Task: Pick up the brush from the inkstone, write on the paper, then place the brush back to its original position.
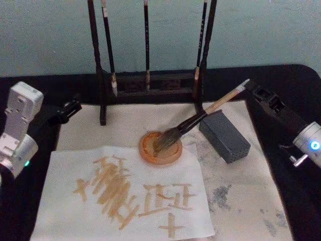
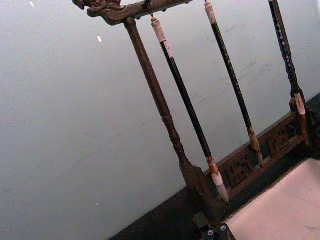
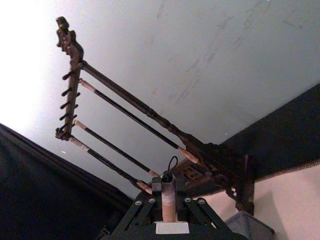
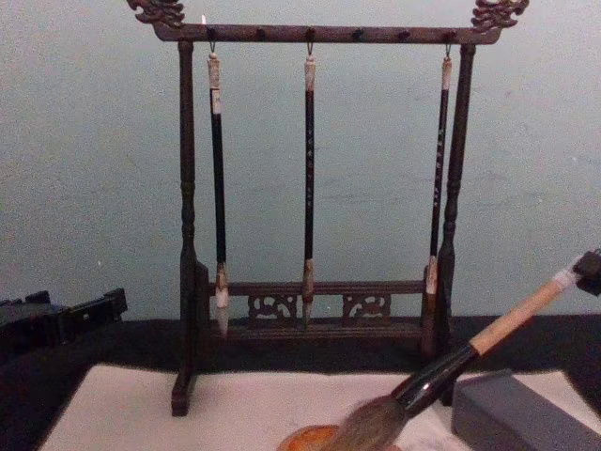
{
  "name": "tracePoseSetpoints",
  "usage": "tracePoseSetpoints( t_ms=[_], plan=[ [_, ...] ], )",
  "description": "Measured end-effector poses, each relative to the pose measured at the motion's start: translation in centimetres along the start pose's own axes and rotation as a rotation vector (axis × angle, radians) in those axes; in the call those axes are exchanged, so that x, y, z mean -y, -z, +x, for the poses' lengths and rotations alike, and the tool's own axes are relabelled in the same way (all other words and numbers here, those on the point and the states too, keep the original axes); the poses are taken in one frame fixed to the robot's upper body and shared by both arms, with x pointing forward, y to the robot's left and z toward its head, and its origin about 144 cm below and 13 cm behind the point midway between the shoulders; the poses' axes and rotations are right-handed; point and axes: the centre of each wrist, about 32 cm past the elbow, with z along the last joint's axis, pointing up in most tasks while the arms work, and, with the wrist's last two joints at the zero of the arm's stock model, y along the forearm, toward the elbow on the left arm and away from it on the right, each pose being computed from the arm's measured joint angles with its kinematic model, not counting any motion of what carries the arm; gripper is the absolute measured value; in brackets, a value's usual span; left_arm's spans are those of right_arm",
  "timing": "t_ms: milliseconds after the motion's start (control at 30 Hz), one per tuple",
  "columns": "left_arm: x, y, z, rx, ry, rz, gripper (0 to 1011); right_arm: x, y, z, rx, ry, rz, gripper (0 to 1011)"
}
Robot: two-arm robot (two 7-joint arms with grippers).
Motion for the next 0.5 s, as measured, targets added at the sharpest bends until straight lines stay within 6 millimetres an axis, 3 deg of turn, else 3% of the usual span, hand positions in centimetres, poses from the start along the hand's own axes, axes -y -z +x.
tracePoseSetpoints(
  t_ms=[500],
  plan=[
    [0.0,0.0,0.0,0.000,0.000,0.000,1002,-0.1,0.1,1.5,-0.041,0.041,-0.014,157]
  ],
)
